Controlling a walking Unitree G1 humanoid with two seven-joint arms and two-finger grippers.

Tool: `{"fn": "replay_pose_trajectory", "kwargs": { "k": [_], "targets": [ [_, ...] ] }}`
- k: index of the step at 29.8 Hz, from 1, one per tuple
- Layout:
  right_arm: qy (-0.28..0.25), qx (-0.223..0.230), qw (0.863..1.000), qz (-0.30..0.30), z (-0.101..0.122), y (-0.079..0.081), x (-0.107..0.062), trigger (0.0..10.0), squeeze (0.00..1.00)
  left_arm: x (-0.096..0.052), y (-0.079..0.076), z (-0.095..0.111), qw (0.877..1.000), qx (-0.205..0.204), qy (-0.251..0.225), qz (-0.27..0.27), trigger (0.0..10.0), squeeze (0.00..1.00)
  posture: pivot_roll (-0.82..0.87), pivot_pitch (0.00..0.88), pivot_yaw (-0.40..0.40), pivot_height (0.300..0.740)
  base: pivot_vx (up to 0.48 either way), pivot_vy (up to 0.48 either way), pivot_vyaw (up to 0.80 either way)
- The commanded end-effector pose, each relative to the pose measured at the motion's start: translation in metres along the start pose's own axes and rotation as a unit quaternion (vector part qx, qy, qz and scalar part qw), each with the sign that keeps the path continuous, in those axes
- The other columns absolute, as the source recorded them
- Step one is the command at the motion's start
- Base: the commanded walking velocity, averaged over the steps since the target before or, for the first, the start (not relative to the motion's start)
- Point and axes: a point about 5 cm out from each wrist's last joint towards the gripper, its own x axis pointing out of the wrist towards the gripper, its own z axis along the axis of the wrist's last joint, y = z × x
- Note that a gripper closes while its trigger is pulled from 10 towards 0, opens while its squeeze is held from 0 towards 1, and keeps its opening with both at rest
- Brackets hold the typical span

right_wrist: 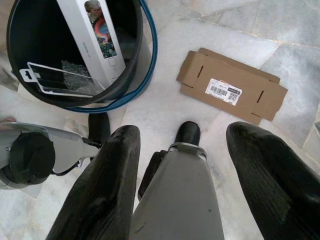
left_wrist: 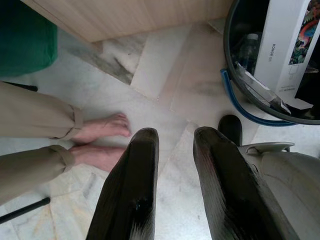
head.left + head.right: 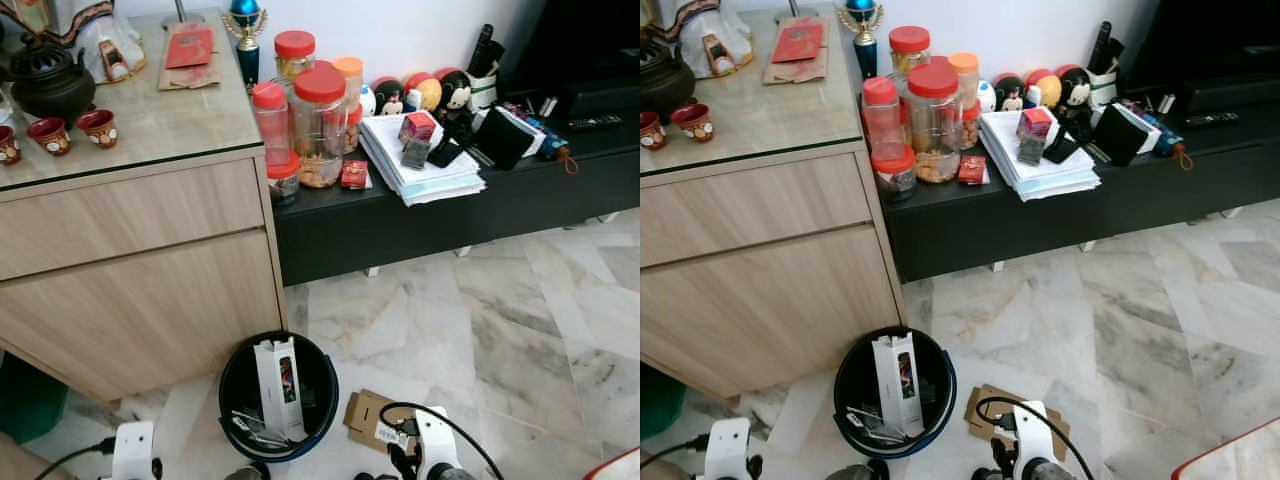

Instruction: Picking trash to rubbish bin

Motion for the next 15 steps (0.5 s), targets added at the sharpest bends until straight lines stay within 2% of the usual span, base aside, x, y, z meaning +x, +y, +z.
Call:
{"fn": "replay_pose_trajectory", "kwargs": {
  "k": [1,15],
  "targets": [
    [0.003,0.012,1.000,-0.006,-0.002,-0.001,0.000,10.0,0.00,-0.003,-0.001,-0.011,1.000,-0.001,0.018,-0.001,10.0,0.00,0.12,0.134,-0.013,0.740,0.000,0.000,0.00],
    [-0.012,0.016,1.000,0.003,0.004,0.001,0.001,10.0,0.00,-0.008,-0.001,-0.029,0.999,-0.004,0.041,0.000,10.0,0.00,0.12,0.143,-0.020,0.740,0.000,0.000,0.00]
  ]
}}
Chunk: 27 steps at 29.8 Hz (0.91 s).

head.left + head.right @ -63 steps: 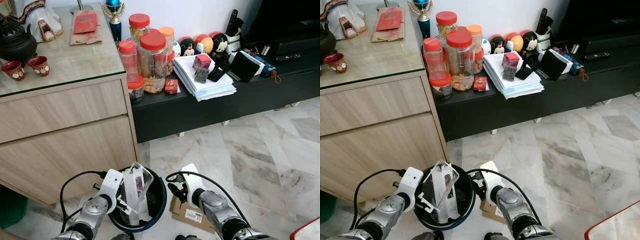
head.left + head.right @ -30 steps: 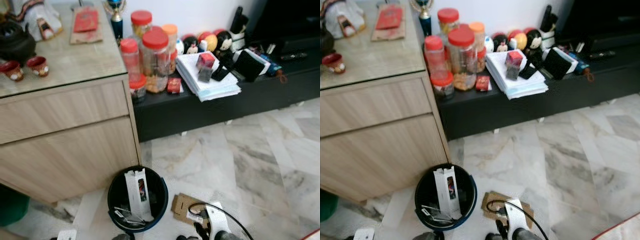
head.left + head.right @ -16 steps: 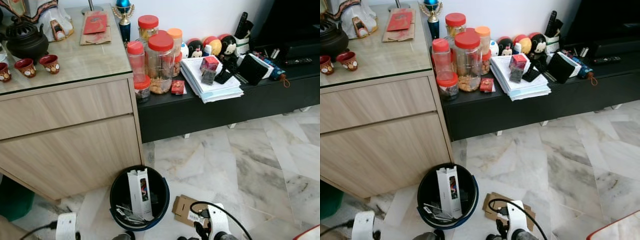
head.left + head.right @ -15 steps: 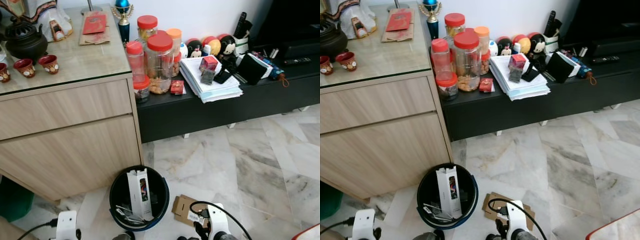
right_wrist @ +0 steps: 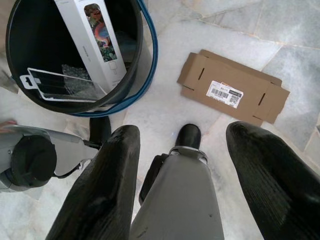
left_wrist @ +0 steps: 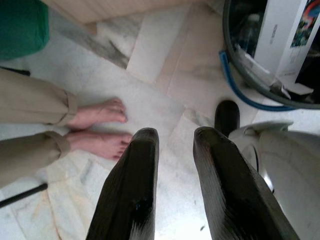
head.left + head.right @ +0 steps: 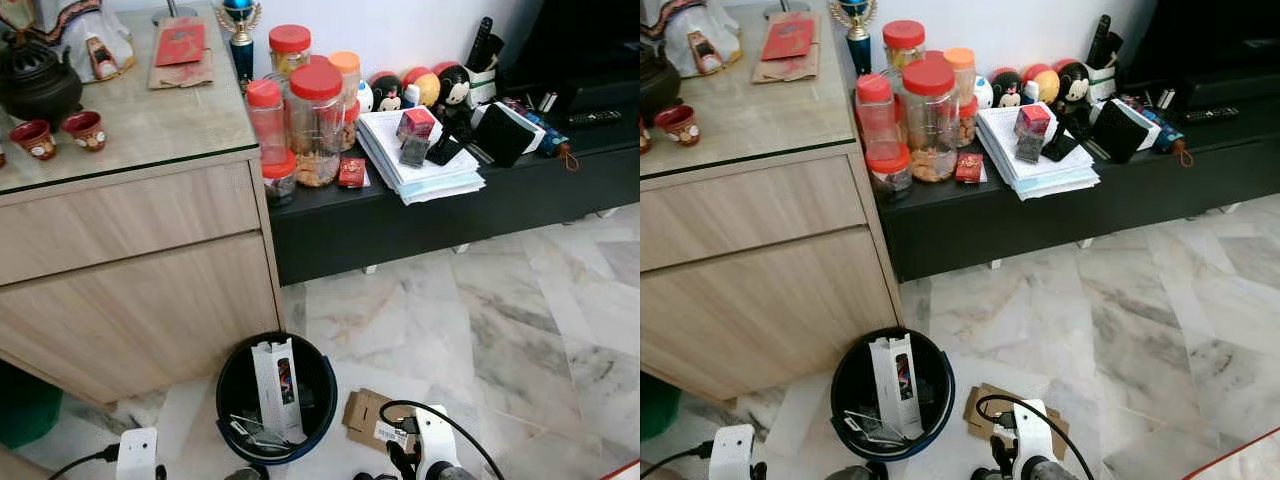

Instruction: Picking trash to rubbish bin

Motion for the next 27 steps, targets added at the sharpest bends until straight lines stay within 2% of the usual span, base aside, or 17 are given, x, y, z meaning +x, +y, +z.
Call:
{"fn": "replay_pose_trajectory", "kwargs": {
  "k": [1,6,13,27],
  "targets": [
    [-0.008,0.012,1.000,0.000,0.0021,0.0009,0.0005,10.0,0.00,-0.0028,0.0020,-0.0109,1.000,0.000,0.018,0.003,10.0,0.00,0.12,0.143,-0.020,0.740,0.000,0.000,0.00],
    [-0.004,-0.002,1.000,0.005,0.0033,0.0032,0.0013,10.0,0.00,-0.0025,0.0011,-0.0100,1.000,0.000,0.016,0.003,10.0,0.00,0.13,0.148,-0.021,0.740,0.000,0.000,0.00],
    [-0.001,0.002,1.000,0.002,0.0016,0.0021,0.0009,10.0,0.00,-0.0013,-0.0013,-0.0060,1.000,0.002,0.010,0.000,10.0,0.00,0.13,0.155,-0.024,0.740,0.000,0.000,0.00],
    [0.004,0.005,1.000,-0.003,-0.0019,-0.0020,-0.0007,10.0,0.00,-0.0017,0.0008,-0.0070,1.000,-0.004,0.011,0.004,10.0,0.00,0.13,0.169,-0.026,0.740,-0.272,0.000,0.00]
  ]
}}
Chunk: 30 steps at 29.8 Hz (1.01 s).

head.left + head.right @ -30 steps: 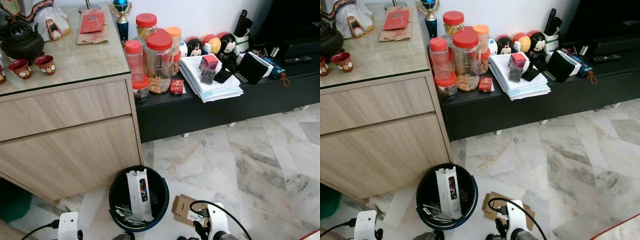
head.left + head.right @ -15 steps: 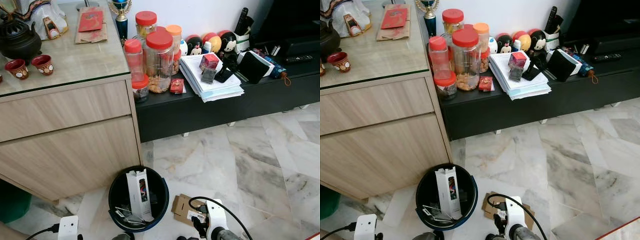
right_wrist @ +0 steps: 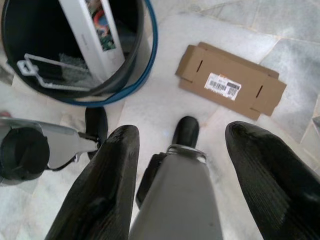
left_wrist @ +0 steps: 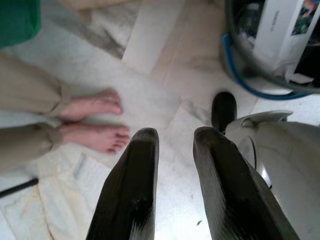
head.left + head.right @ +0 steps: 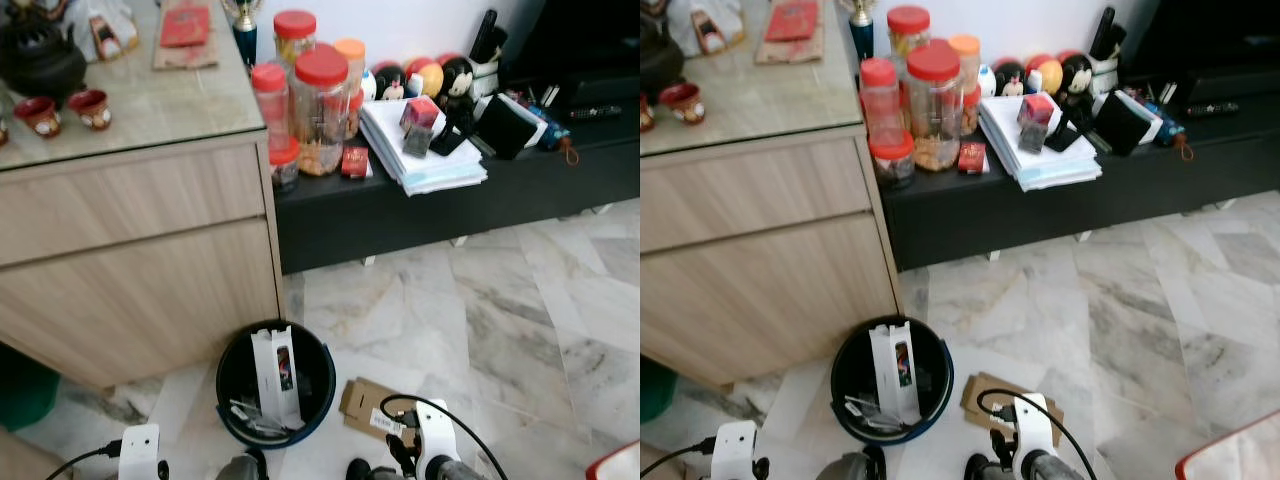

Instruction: Picking trash to rubbish bin

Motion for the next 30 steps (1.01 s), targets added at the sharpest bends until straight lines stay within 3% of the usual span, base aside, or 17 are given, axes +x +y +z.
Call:
{"fn": "replay_pose_trajectory", "kwargs": {
  "k": [1,30],
  "targets": [
    [0.011,0.006,1.000,-0.004,-0.0072,-0.0017,-0.0017,10.0,0.00,-0.0035,0.0033,-0.0126,1.000,-0.002,0.019,0.007,10.0,0.00,0.13,0.169,-0.026,0.740,-0.277,0.000,0.00],
    [0.008,0.015,1.000,-0.003,-0.0072,0.0012,-0.0011,10.0,0.00,-0.0037,0.0026,-0.0138,1.000,0.001,0.022,0.005,10.0,0.00,0.12,0.161,-0.018,0.740,-0.265,0.000,0.00]
  ]
}}
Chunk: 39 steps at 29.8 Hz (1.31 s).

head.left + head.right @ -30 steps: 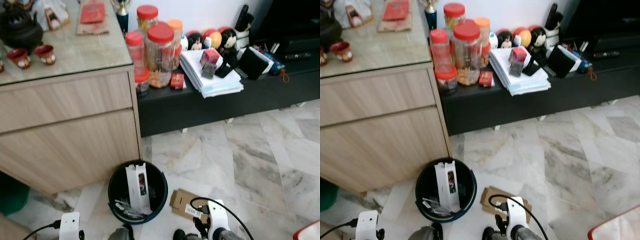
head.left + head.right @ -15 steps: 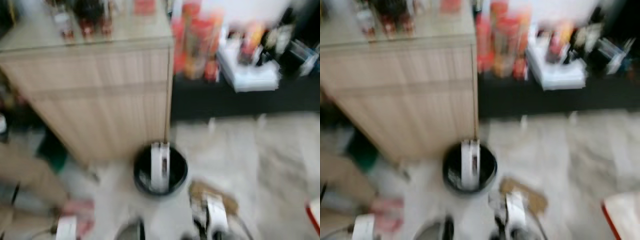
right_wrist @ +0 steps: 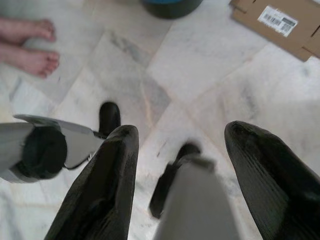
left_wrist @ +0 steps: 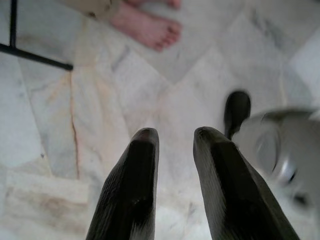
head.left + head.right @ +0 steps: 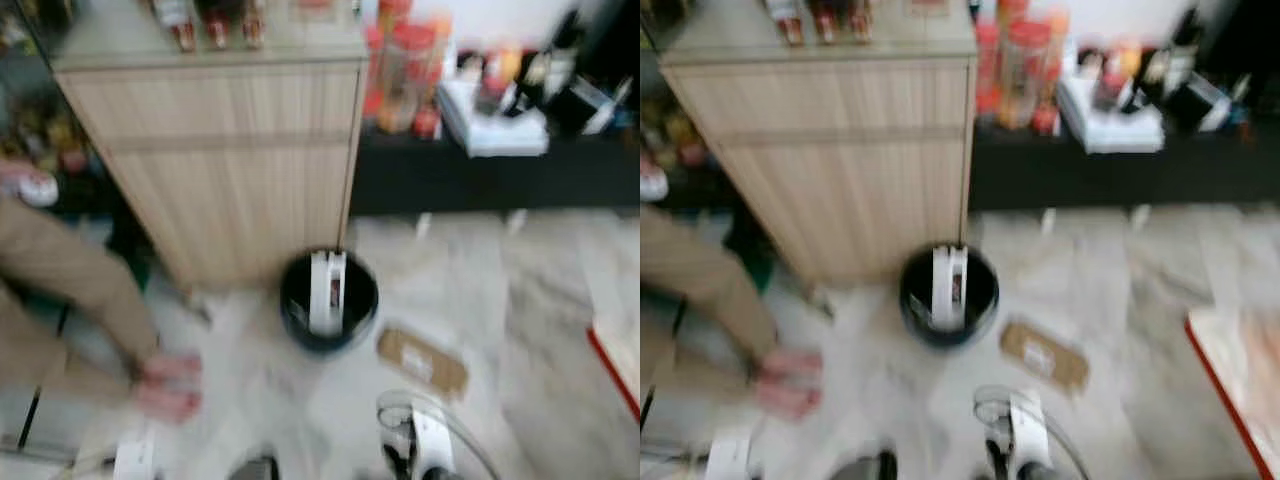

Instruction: Picking trash to rubbish bin

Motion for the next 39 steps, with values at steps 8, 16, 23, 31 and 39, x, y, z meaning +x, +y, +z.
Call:
{"fn": "replay_pose_trajectory", "kwargs": {
  "k": [8,16,23,31,39],
  "targets": [
    [0.005,0.008,1.000,-0.011,-0.0033,-0.0032,-0.0011,10.0,0.00,-0.0045,0.0051,-0.0163,1.000,0.005,0.027,0.004,10.0,0.00,0.12,0.147,-0.011,0.740,-0.259,0.000,0.00],
    [0.005,0.009,1.000,-0.011,-0.0033,-0.0017,-0.0007,10.0,0.00,-0.0049,0.0076,-0.0171,1.000,0.010,0.028,0.006,10.0,0.00,0.12,0.136,-0.008,0.740,-0.225,0.000,0.00],
    [0.003,0.015,1.000,-0.014,-0.0027,-0.0010,-0.0004,10.0,0.00,-0.0039,0.0054,-0.0147,1.000,0.017,0.026,0.005,10.0,0.00,0.12,0.142,-0.009,0.740,0.000,0.000,0.00],
    [0.000,0.026,0.999,-0.019,-0.0003,-0.0004,0.0005,10.0,0.00,-0.0030,0.0064,-0.0110,1.000,0.016,0.020,0.008,10.0,0.00,0.12,0.156,-0.008,0.740,0.000,0.000,0.00],
    [0.006,0.028,0.999,-0.025,-0.0034,-0.0012,-0.0001,10.0,0.00,-0.0046,0.0096,-0.0156,0.999,0.016,0.025,0.013,10.0,0.00,0.12,0.167,-0.005,0.740,0.000,0.000,-0.64]
  ]
}}
